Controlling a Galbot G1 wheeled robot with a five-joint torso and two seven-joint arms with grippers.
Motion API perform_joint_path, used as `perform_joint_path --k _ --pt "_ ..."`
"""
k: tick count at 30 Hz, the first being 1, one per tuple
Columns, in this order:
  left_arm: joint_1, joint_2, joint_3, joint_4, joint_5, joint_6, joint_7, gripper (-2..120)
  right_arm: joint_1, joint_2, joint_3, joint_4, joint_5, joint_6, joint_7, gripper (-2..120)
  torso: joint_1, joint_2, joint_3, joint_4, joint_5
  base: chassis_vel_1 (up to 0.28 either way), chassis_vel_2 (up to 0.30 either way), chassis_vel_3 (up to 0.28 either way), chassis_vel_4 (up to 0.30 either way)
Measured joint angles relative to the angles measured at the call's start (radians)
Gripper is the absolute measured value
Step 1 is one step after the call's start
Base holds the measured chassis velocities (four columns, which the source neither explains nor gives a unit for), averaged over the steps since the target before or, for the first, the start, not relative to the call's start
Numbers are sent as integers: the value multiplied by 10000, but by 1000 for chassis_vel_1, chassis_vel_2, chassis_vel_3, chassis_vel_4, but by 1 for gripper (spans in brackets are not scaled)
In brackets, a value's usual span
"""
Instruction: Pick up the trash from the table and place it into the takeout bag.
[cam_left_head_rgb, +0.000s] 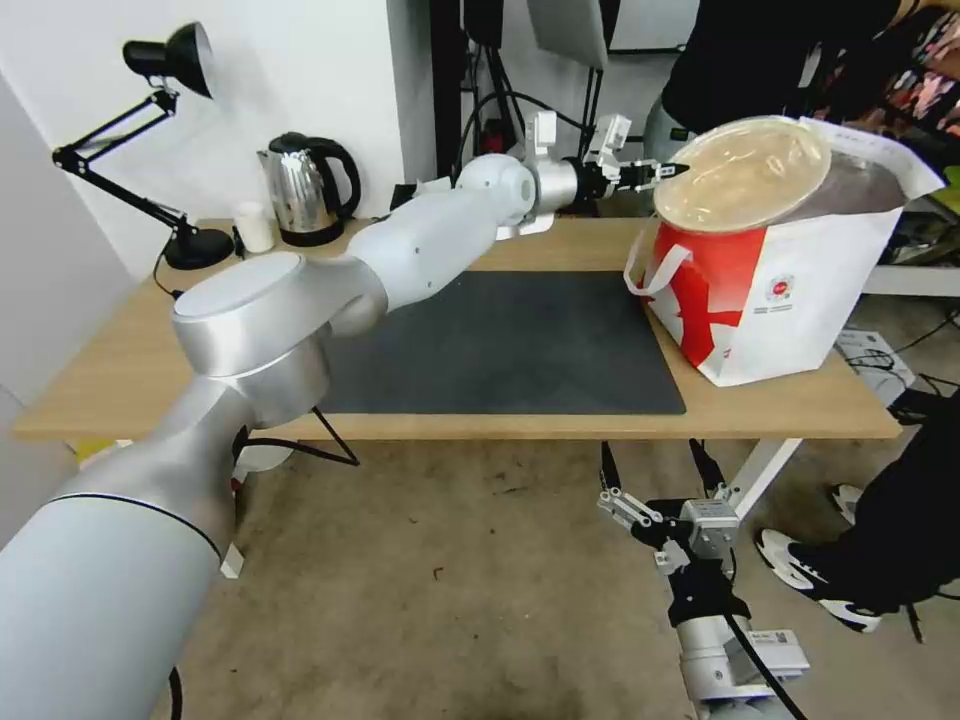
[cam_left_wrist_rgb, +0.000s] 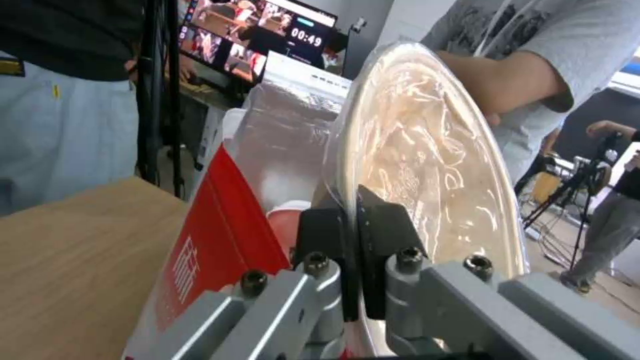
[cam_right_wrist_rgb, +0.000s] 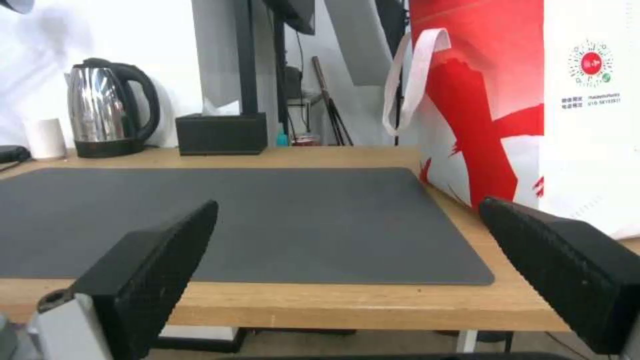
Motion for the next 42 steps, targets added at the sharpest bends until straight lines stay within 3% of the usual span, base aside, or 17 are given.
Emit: perform_joint_path --k 18,31,39,42 --pt "-424 -2 -805 198 -91 461 -120 0 0 0 0 0 0 0 0 100 0 0 0 1 0 0 0 0 0" --pt "-63 -10 -1003 42 -330 -452 -662 0 0 0 0 0 0 0 0 100 2 -1 0 1 -1 0 0 0 0" --pt "25 -10 -978 63 -241 -592 -800 0 0 0 0 0 0 0 0 100 1 -1 0 1 0 0 0 0 0" --pt "79 -11 -889 53 -162 -795 -1123 0 0 0 0 0 0 0 0 100 1 -3 0 0 0 0 0 0 0"
